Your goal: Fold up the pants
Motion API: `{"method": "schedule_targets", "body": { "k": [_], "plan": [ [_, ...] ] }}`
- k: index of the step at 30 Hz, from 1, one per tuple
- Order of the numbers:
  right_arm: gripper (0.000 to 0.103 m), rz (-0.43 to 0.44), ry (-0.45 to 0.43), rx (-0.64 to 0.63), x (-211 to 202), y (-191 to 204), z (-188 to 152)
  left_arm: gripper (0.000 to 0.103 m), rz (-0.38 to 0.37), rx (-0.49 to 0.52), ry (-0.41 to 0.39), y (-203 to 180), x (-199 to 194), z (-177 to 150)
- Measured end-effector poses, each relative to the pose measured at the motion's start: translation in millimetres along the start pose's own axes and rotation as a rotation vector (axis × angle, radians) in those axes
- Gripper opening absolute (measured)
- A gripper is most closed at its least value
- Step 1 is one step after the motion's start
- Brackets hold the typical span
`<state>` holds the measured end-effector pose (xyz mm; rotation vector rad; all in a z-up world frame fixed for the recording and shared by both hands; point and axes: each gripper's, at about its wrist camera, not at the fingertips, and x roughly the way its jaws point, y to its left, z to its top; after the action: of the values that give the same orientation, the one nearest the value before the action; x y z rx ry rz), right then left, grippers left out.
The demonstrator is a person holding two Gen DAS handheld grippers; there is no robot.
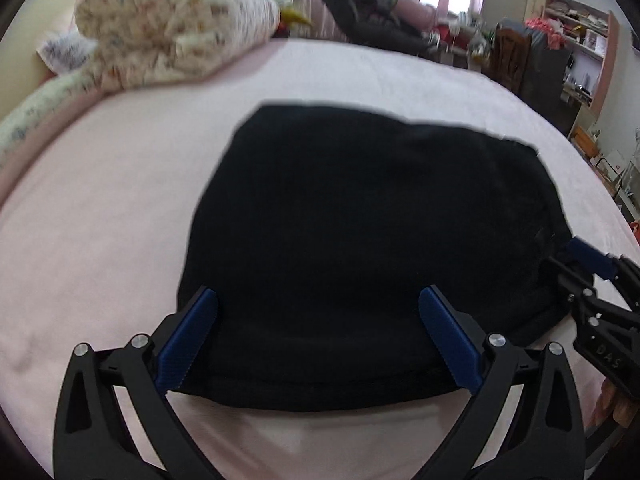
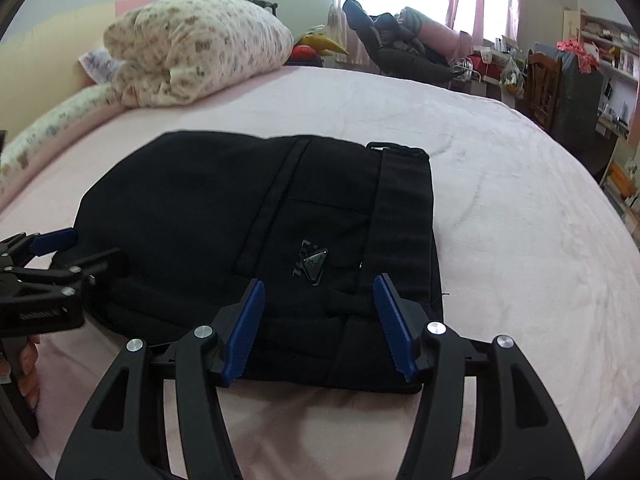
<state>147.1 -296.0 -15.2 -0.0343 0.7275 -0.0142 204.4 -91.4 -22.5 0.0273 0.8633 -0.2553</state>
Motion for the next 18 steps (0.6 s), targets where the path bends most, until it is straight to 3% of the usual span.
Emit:
{"method": "schedule_targets", "body": {
  "k": [10,12,18],
  "plan": [
    [0.069,-0.026,-0.013,-0.023,-1,9,-3,0.101,0.023,0.01,-0.021,-1,-7,-4],
    [0.069,-0.014,-0.033,0.003,-11,7,-1,0.101,0.048,0.008,-0.069,-2,-22,-8],
    [0.088,-0.035,-0.164,0.077,-72,-4,-8,0.101,0.109,0.052,-0.259,-3,-90,-36]
  ]
}}
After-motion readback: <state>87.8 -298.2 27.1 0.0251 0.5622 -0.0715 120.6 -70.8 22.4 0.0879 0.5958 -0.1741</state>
